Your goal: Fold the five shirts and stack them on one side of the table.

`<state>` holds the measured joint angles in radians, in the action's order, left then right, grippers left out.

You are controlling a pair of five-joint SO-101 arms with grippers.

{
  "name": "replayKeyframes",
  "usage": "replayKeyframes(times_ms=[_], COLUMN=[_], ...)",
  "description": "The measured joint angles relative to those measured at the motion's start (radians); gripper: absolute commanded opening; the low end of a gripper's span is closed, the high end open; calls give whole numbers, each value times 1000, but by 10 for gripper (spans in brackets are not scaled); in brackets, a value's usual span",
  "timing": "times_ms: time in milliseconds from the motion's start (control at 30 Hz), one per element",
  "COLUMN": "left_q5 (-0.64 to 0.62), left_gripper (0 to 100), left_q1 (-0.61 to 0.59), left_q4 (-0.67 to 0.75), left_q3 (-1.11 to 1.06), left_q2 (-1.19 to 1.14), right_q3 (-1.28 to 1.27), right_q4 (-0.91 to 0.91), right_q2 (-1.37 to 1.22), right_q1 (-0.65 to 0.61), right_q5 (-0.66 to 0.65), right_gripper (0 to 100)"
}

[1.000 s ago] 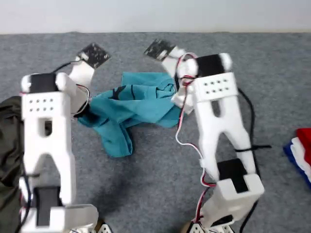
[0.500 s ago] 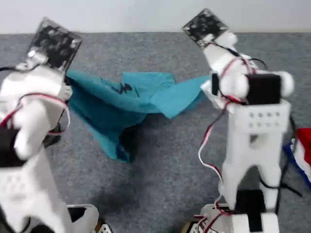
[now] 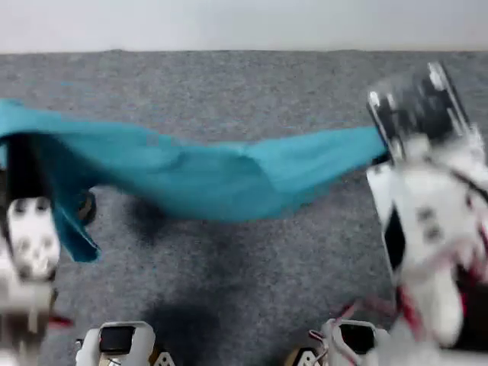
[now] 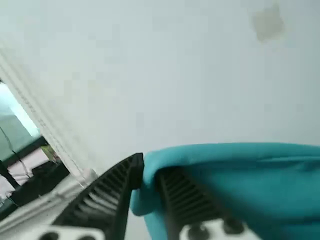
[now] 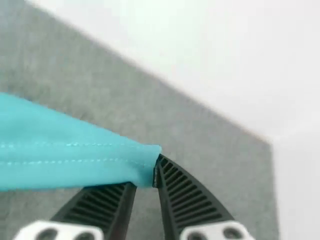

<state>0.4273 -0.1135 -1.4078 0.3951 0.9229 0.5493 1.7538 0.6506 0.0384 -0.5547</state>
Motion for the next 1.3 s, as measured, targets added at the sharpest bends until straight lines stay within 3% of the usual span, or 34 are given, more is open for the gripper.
replayKeyframes(times_ms=[167,400,633,900,1067,1300], left_q5=[0,0,0,0,87,114], left_gripper=[3,4,4,4,4,4], left_q1=[0,0,0,0,0,0], left_q4=[-28,-186,-322,-327,-322,-230], left_q3=[6,8,11,-187,-361,-572], left_q2=[97,204,242,382,512,690], right_q3=[3,29,31,31,31,32], right_q4=[0,2,2,2,-38,-123], right_q2=[180,336,414,453,470,477], right_q1=[20,163,183,265,293,345], right_q5=[0,-58,-104,-201,-245,-256], right_gripper=[10,11,11,11,11,11])
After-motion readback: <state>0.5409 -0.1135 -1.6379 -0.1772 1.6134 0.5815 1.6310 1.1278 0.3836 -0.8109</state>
